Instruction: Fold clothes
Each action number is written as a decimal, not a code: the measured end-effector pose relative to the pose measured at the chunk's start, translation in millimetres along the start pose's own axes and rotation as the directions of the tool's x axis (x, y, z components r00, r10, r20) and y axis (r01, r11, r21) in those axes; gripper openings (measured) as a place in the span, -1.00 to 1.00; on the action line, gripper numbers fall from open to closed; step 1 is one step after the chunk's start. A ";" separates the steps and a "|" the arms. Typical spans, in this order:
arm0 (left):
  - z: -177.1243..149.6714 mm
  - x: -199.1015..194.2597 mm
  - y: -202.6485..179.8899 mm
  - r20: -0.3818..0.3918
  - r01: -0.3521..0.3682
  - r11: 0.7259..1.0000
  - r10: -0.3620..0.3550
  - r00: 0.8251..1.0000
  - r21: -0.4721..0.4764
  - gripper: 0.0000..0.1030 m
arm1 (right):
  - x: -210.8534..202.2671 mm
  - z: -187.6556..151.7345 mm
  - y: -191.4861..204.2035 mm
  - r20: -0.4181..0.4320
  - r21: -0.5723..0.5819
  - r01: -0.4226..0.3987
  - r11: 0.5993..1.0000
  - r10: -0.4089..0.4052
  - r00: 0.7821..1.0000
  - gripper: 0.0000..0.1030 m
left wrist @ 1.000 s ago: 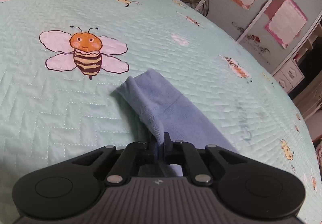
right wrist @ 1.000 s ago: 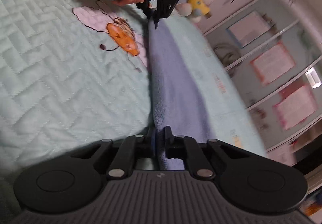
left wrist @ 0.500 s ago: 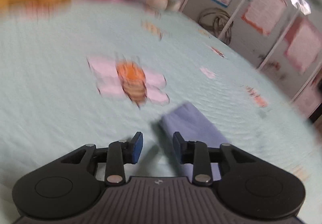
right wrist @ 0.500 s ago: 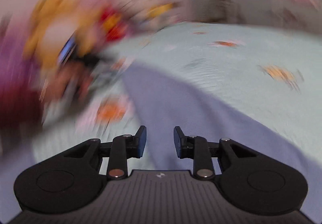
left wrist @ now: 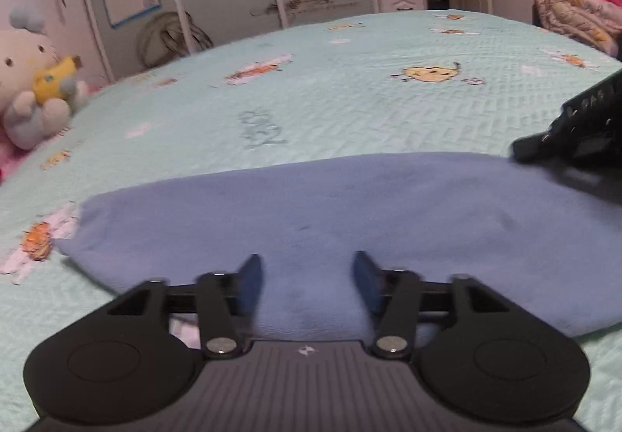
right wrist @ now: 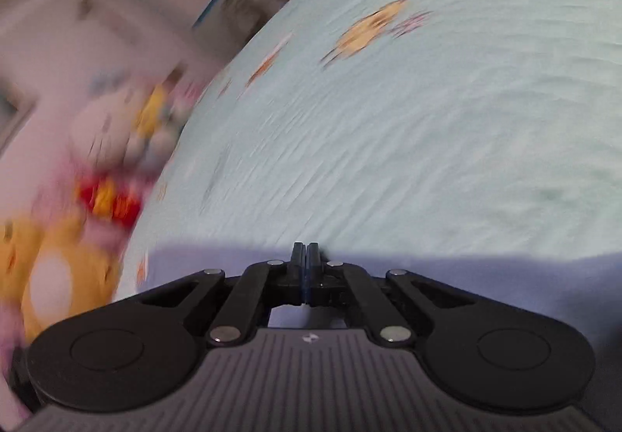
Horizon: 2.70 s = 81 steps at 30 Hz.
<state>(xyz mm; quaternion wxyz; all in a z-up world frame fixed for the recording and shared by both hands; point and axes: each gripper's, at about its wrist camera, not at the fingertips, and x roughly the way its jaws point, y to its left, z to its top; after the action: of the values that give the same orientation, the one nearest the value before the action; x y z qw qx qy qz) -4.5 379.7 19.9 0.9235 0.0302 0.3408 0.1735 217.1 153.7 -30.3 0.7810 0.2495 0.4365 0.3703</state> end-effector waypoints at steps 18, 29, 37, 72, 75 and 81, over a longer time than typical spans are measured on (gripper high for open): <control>-15.1 -93.0 6.8 -0.088 0.088 0.984 -0.102 0.991 -0.154 0.13 | -194.0 -87.6 23.0 0.111 -0.108 0.047 0.993 -0.035 0.993 -0.71; -133.2 -232.9 -2.1 -0.138 0.191 0.912 -0.255 0.957 -0.364 0.08 | -297.5 -227.1 13.6 0.052 -0.018 0.031 0.999 -0.030 0.998 -0.40; -199.9 -315.1 45.4 -0.068 0.112 0.830 -0.177 0.982 -0.546 0.11 | -331.2 -299.7 26.4 0.013 -0.062 0.037 0.997 -0.037 0.999 -0.26; -184.3 -247.1 61.3 -0.107 0.034 0.925 -0.080 0.991 -0.379 0.11 | -184.4 -302.0 164.7 -0.079 -0.525 0.023 0.851 -0.076 0.994 -0.66; -190.5 -258.9 46.7 -0.089 0.112 0.925 -0.154 0.984 -0.362 0.15 | -232.2 -310.2 156.3 -0.045 -0.518 0.021 0.855 -0.052 0.998 -0.64; -194.5 -259.0 9.6 -0.090 0.183 0.940 -0.216 0.972 -0.287 0.26 | -260.2 -303.6 103.1 -0.002 -0.437 0.178 0.882 -0.199 0.980 -0.63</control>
<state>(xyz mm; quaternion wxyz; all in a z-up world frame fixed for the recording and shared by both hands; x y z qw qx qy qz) -315.1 288.2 33.0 0.9093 -0.1441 0.3693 0.1263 -172.9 28.6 22.5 0.8388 0.0167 0.3833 0.3864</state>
